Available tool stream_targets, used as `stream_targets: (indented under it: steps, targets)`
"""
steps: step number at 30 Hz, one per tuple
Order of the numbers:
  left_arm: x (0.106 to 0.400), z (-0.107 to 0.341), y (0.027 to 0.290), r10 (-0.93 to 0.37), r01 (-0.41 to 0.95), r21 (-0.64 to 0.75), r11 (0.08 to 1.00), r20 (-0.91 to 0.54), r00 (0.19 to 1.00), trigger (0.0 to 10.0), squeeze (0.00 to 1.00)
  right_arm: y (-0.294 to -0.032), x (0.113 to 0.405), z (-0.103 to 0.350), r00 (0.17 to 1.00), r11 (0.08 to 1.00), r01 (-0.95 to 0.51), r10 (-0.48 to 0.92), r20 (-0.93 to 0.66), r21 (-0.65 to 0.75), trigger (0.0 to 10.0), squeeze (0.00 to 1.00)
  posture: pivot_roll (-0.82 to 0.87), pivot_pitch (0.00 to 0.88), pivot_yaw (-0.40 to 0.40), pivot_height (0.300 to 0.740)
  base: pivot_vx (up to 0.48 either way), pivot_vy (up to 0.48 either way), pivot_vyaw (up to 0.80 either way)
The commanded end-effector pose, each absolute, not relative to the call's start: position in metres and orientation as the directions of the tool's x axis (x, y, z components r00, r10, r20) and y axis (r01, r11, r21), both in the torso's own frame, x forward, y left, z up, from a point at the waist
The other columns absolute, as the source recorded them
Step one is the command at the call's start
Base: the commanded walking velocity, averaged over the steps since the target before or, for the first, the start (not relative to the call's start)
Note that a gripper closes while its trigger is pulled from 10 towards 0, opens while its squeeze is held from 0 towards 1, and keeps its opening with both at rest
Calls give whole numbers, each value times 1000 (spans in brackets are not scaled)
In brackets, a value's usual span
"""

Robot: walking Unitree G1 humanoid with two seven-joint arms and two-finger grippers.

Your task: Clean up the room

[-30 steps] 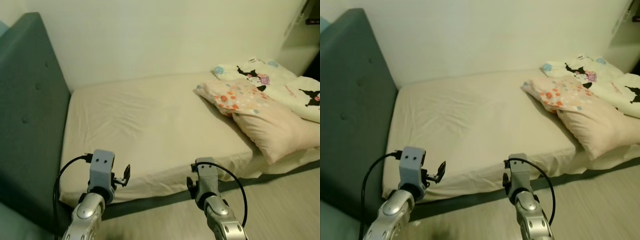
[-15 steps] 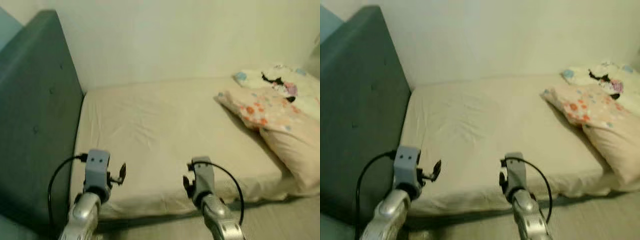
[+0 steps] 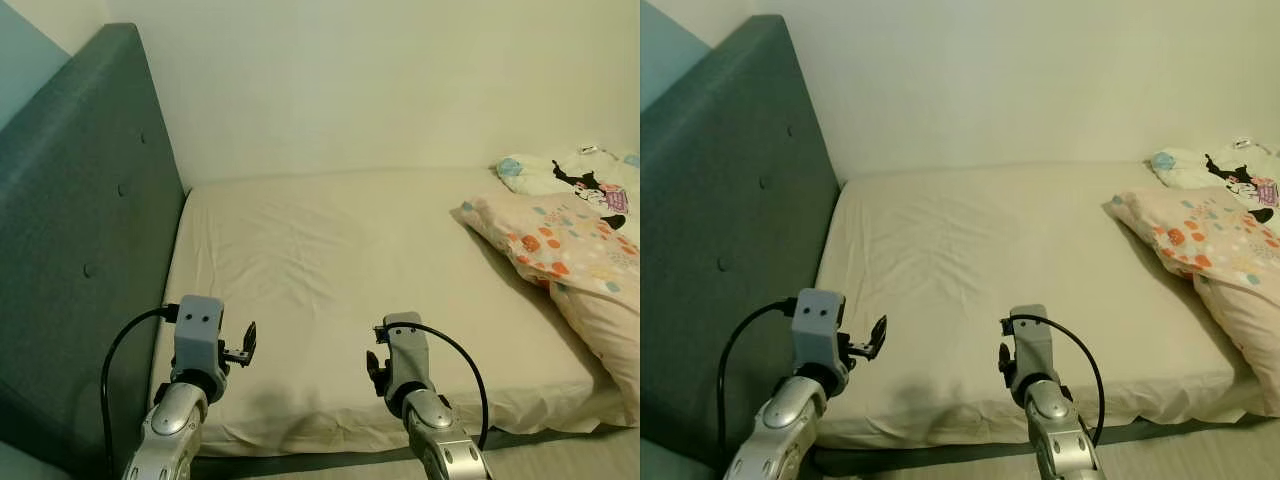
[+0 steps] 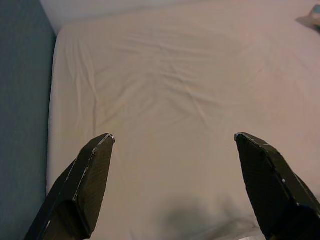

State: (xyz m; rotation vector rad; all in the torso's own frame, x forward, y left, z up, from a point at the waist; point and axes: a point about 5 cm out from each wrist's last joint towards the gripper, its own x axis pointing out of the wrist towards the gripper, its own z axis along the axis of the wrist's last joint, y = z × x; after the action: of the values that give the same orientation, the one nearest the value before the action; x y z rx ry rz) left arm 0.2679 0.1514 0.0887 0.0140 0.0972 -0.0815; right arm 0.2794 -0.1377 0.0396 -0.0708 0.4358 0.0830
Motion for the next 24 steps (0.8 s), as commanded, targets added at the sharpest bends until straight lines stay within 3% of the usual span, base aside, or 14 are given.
stream_targets:
  steps: [1,6,24]
  targets:
    - [265,81,153,-73,76,23,997,-130,989,10000,0,-141,278,35,897,996,-81,53,-439,-47,10000,0,-64,108,-25,740,0,0,0]
    - [265,81,153,-65,70,33,997,-132,989,10000,0,-141,279,35,899,996,-79,52,-436,-44,10000,0,-64,106,-25,740,0,-53,0]
    - [264,78,153,-67,75,46,996,-155,986,10000,0,-142,276,33,896,996,-79,54,-441,-39,10000,0,-69,107,-24,740,0,-364,0]
